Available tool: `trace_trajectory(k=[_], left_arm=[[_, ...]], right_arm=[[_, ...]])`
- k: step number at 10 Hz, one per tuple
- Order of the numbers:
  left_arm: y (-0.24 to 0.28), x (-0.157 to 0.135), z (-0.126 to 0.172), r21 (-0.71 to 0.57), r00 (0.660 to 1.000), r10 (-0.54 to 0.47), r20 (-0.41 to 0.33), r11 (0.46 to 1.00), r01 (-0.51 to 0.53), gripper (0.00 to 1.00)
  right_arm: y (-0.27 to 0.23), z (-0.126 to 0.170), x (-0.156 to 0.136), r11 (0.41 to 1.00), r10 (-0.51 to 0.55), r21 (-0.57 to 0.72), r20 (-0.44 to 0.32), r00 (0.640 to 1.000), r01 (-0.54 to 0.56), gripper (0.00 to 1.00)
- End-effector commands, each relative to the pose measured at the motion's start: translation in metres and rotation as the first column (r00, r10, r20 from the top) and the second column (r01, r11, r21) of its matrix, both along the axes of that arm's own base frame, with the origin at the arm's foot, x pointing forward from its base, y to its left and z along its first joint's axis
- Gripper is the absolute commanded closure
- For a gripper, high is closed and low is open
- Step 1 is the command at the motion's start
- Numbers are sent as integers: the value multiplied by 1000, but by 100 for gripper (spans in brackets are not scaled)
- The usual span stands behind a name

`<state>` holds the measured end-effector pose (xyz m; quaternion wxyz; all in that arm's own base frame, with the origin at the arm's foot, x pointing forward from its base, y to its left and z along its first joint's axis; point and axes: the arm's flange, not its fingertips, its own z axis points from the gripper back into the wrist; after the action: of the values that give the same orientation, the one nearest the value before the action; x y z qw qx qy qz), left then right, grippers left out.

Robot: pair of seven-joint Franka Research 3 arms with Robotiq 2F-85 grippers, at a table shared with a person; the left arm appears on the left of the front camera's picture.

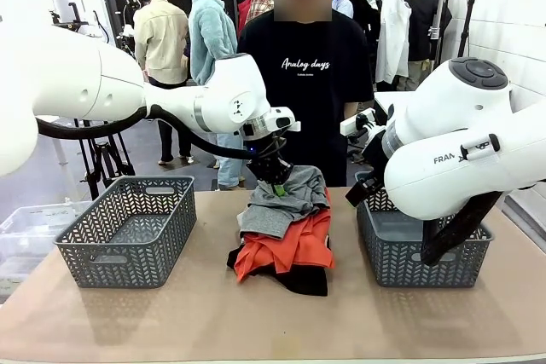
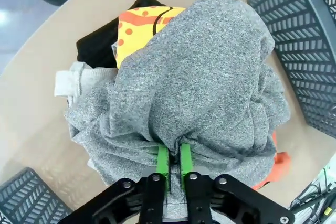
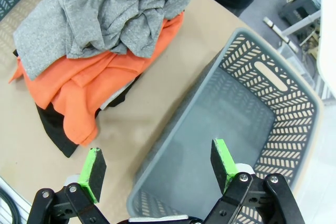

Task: Sort the tops and bottoms.
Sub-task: Lift clothes from the center of the table with your left hand.

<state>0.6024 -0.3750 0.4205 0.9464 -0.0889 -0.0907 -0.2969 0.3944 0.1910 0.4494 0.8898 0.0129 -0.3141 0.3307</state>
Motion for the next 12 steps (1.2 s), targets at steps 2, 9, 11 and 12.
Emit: trace_trajectory(k=[2,9,11,12], left_arm=[[8,-17,17,26,998,57,6,998,-57,100],[62,-104,257,2,890,27,455,1000,-31,100],[66,-123,271,-4,869,-30,494,999,36,100],[61,-109,290,-14,898,18,440,1000,-13,100]], right_arm=[[-1,0,1,1000,-1,5,5,1000,1,0],[-1,0,1,1000,-1,5,5,1000,1,0],[-1,0,1,1000,-1,5,5,1000,1,0],[-1,0,1,1000,-1,5,5,1000,1,0]])
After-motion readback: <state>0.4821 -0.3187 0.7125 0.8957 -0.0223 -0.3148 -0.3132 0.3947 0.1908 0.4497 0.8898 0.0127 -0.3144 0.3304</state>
